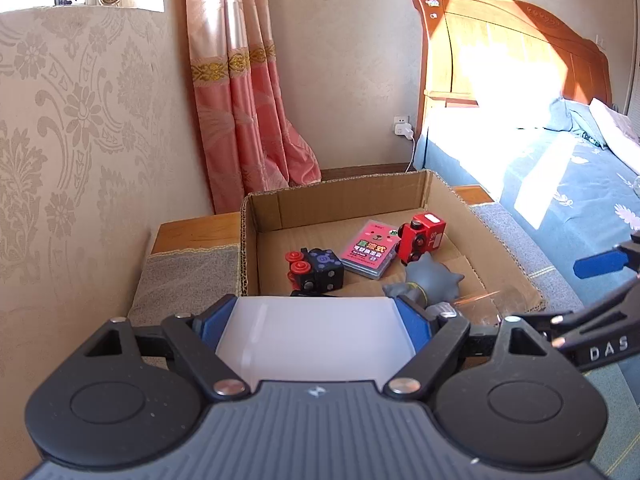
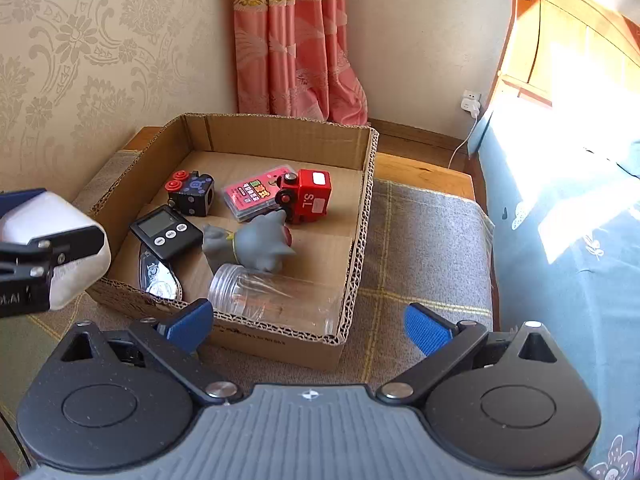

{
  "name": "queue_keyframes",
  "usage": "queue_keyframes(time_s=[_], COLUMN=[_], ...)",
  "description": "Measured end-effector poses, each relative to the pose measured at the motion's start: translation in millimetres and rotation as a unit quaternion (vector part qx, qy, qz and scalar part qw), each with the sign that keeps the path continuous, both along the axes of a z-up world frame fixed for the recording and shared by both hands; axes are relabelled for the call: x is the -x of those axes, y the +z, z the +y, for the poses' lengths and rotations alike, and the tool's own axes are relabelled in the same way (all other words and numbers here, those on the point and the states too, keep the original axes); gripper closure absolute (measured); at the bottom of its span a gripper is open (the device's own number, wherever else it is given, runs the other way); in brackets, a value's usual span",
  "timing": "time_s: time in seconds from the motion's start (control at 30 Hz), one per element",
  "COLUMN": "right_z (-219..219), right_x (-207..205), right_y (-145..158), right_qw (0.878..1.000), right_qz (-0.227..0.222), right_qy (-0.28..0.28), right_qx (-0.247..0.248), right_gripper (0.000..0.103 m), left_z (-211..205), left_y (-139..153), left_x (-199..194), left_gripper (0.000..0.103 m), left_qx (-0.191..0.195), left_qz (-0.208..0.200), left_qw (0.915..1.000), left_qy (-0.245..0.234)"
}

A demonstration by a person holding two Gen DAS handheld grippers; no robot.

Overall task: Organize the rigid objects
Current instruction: 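Carry the train and bottle into the box and open both grippers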

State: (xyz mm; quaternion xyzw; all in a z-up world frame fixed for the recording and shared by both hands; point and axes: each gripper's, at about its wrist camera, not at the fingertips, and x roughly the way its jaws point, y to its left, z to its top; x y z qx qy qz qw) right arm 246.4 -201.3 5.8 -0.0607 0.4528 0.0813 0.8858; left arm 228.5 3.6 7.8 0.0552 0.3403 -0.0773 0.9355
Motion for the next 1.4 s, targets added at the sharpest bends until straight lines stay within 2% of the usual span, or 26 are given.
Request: queue_keyframes(time_s=[0.17, 0.23, 0.43, 0.57, 0.63, 0.73, 0.8, 1.2, 1.4], right_z=[2, 2, -6, -13, -15, -17, -17, -12, -8], right_x=[28, 34, 40, 39, 39, 40, 40, 53, 64], right_y=[-12, -17, -23, -20, -19, -17, -18, -23, -28], right_qw=[1.0, 1.0, 0.999, 0.998, 0.997, 0.997, 0.997, 0.996, 0.996], right_qz=[0.001, 0.003, 0.014, 0.007, 0.006, 0.001, 0.001, 0.011, 0.006], right_qy=[-0.015, -0.017, -0.028, -0.039, -0.041, -0.039, -0.04, -0.035, -0.016], right_qx=[-0.007, -0.015, -0.041, -0.055, -0.061, -0.061, -0.063, -0.086, -0.087], right_gripper=[0.0, 0.0, 0.0, 0.0, 0.0, 0.0, 0.0, 0.0, 0.0], left_z=[-11, -17, -27, -32, -33, -31, -29, -20, -6], left_y=[2, 0, -8, -8, -10, -10, -8, 0, -5], left_x=[-41, -60, -119, -142, -148, -139, -127, -39, 6], left_gripper=[0.02, 0.02, 0.021, 0.016, 0.016, 0.012, 0.005, 0.004, 0.004], left_qx=[0.0, -0.012, -0.025, -0.034, -0.043, -0.037, -0.033, -0.028, -0.017], left_qz=[0.011, 0.015, 0.022, 0.004, 0.008, 0.013, 0.011, -0.006, -0.009], left_qw=[0.9999, 0.9998, 0.9992, 0.9982, 0.9972, 0.9981, 0.9985, 0.9993, 0.9987], left_qy=[0.002, 0.009, 0.024, 0.048, 0.06, 0.047, 0.043, 0.026, 0.048])
